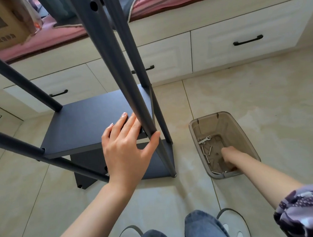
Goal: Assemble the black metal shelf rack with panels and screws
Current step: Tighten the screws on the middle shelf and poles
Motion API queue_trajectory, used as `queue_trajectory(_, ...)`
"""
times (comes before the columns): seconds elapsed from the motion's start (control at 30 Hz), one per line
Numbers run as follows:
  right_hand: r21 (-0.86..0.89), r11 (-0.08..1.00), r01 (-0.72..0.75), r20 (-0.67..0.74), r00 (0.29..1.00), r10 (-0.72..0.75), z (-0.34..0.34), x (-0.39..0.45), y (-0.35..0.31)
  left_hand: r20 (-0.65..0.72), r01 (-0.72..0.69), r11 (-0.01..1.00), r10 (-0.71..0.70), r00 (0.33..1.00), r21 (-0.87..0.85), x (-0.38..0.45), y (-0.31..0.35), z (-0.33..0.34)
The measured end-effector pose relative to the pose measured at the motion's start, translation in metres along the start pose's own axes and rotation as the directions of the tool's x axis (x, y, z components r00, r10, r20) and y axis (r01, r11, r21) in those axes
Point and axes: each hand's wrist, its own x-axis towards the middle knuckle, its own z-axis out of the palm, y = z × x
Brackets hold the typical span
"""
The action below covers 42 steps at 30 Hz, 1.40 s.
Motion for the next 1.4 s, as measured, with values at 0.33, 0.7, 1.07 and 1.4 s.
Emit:
queue_trajectory(0.33,0.497,0.779,0.383,-0.458,0.878,-0.14,-0.063,-0.067,-0.031,0.015,-0.016,1.0,0.016,1.0,0.026,0.002,0.001,-0.007)
queue_trajectory(0.7,0.851,0.189,0.489,-0.444,0.864,-0.236,-0.072,-0.148,-0.15,0.194,0.072,0.997,-0.062,0.979,-0.043,0.005,0.006,-0.016)
queue_trajectory(1.07,0.85,0.035,0.526,-0.517,0.845,-0.136,-0.063,-0.149,-0.167,0.27,0.126,0.992,-0.114,0.956,-0.028,0.005,0.004,-0.027)
queue_trajectory(1.4,0.721,0.029,0.692,-0.676,0.712,-0.19,-0.089,-0.2,-0.199,0.157,0.229,0.951,-0.199,0.967,-0.208,0.006,-0.027,-0.074)
